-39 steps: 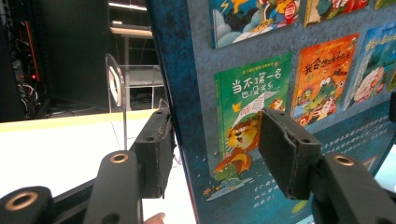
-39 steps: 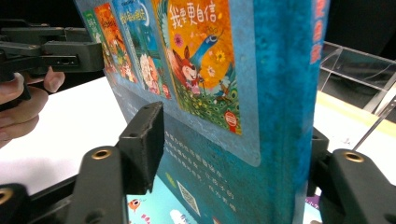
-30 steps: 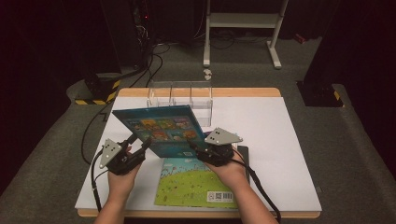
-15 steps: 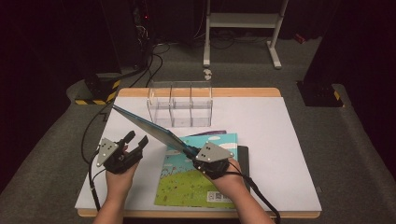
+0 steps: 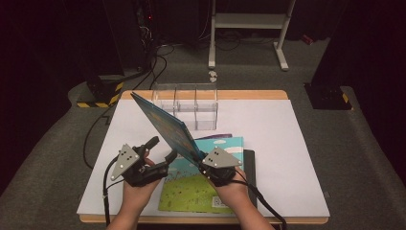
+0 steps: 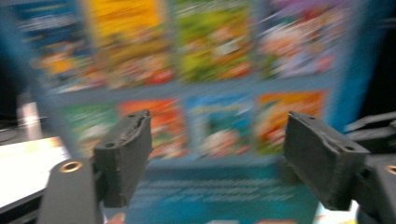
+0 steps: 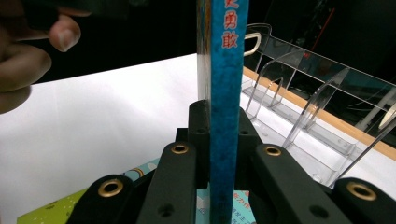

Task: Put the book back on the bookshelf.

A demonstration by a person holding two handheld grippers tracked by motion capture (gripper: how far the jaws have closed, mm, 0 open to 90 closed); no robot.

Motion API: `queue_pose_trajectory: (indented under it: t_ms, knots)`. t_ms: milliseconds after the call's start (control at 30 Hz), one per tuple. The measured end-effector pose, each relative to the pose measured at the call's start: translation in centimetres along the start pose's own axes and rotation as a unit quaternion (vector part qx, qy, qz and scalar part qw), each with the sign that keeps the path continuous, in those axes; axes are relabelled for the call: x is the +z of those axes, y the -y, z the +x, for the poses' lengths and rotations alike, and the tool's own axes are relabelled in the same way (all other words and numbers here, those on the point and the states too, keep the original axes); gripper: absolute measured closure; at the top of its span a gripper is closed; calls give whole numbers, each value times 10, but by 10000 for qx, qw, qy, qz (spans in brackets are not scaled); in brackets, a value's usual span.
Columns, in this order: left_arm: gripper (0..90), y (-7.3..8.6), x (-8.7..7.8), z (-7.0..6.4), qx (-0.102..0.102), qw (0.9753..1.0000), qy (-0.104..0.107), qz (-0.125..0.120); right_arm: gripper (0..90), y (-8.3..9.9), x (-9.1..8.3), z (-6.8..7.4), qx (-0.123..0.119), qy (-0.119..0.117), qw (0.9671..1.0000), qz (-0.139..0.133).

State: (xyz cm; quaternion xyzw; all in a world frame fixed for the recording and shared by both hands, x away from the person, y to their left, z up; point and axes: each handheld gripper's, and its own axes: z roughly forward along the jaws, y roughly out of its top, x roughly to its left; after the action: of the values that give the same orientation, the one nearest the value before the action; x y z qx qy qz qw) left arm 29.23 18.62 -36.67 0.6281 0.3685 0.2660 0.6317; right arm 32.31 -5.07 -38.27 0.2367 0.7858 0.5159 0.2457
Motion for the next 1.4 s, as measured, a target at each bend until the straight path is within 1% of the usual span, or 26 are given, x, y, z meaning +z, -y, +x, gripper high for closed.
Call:
queue_pose_trajectory:
  t_ms: [67,133,200,267,367,433,467,533,600,633,767,833,867,900,1067,1100,1167,1233,1333,1400]
  knots:
    - [177,-4,4,-12,-13,9999,121,-79,820,1,0,1,49,28,10000,-30]
    - [163,-7,8,-20,-54,9999,126,-71,818,2,0,1,138,45,9999,-70]
    - [150,-9,12,-25,-87,9998,144,-51,816,2,0,1,222,57,9997,-98]
    - [149,-11,17,-31,-110,9999,113,-30,813,3,0,2,230,73,9996,-116]
    - [144,-12,21,-37,-96,9999,-15,-72,807,4,0,4,239,53,9996,-141]
    - [134,-13,22,-40,-131,9998,-13,-124,803,4,0,5,230,38,9996,-136]
    - [94,-13,23,-41,-124,9998,-23,-131,800,4,0,6,223,40,9997,-136]
    - [85,-13,23,-44,-71,9998,-120,-118,784,4,0,5,303,-3,9995,-122]
    - [80,-13,22,-45,-25,9997,-207,-110,749,5,-1,3,462,-118,9988,-88]
    - [77,-13,22,-45,-8,9996,-249,-112,742,7,-1,1,544,-183,9984,-1]
    - [65,-12,20,-46,71,9990,-412,-125,721,16,-6,0,635,-332,9974,81]
    - [55,-13,19,-46,58,9989,-448,-97,722,18,-10,1,642,-354,9972,119]
    - [49,-13,19,-46,6,9988,-467,-109,723,19,-12,1,636,-393,9971,143]
    - [48,-13,19,-46,-4,9988,-482,-108,723,20,-13,1,614,-438,9970,177]
    - [44,-14,19,-45,14,9983,-579,-77,719,19,-14,5,527,-641,9961,298]
    - [43,-14,19,-45,24,9982,-591,-64,713,19,-13,6,528,-699,9957,306]
    - [45,-14,17,-44,104,9980,-626,-6,701,19,-12,8,519,-847,9945,336]
    - [50,-14,16,-42,156,9978,-643,51,693,19,-10,11,509,-922,9938,354]
    - [105,-14,12,-39,209,9976,-648,158,688,20,-8,14,511,-1020,9929,340]
    - [116,-14,9,-38,222,9974,-658,198,684,20,-7,17,505,-1080,9922,358]
